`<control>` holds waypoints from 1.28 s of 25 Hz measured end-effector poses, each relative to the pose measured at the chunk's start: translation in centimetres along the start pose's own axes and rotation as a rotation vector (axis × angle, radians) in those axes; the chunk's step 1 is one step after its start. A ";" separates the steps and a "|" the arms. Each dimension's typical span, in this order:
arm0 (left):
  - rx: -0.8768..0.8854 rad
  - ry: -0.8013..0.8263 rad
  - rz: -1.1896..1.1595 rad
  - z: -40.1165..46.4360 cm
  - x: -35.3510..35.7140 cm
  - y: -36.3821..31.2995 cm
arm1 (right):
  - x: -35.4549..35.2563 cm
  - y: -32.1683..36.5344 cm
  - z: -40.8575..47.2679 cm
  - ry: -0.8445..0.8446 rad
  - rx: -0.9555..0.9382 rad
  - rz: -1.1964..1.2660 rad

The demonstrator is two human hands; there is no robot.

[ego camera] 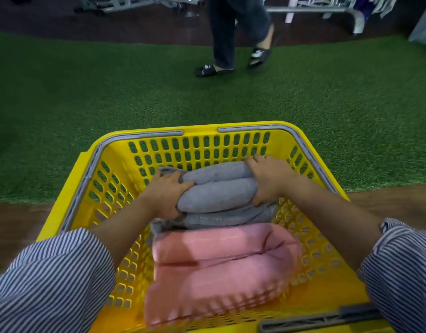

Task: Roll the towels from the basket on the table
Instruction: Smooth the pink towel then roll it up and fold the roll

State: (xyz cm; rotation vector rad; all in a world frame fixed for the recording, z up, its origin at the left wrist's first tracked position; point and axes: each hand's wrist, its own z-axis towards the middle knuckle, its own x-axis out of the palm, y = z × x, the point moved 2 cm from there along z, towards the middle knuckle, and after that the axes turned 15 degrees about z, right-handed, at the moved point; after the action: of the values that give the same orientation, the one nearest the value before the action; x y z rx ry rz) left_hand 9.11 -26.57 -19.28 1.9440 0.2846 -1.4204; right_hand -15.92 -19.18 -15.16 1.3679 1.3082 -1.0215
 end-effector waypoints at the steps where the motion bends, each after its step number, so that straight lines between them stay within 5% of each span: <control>1: -0.045 -0.079 -0.001 0.4 -0.3 0.2 | -0.3 -0.4 0.0 -0.042 0.005 0.045; 3: -0.130 -0.200 -0.011 0.9 -0.9 0.3 | -0.8 -1.4 0.0 -0.118 -0.001 0.098; 6: -0.092 -0.009 -0.095 0.7 0.6 -0.5 | 0.2 -2.0 0.2 -0.058 -0.033 0.103; 8: -0.061 0.172 -0.364 0.3 1.2 0.5 | 0.9 -2.0 0.3 -0.029 -0.036 0.101; 10: -0.040 0.203 -0.483 0.7 0.8 1.9 | 0.8 -2.4 0.5 -0.013 -0.012 0.097; 14: 0.007 0.114 -0.218 0.4 0.6 0.9 | 0.8 -2.6 0.8 0.034 -0.001 0.099; 21: -0.243 0.005 0.081 0.8 -0.4 1.4 | 0.1 -2.0 0.2 -0.012 0.009 0.137; 26: -0.149 0.118 -0.089 0.8 0.7 0.5 | 1.0 0.6 -0.3 -0.072 -0.066 -0.201; 32: -0.157 -0.071 -0.044 0.6 0.5 0.1 | 1.8 0.5 0.2 -0.296 -0.058 -0.111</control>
State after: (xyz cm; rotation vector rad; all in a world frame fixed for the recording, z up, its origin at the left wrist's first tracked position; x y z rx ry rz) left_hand 8.90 -27.15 -19.83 1.7671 0.3965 -1.4472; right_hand -15.24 -18.95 -16.91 1.0623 1.1909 -1.2019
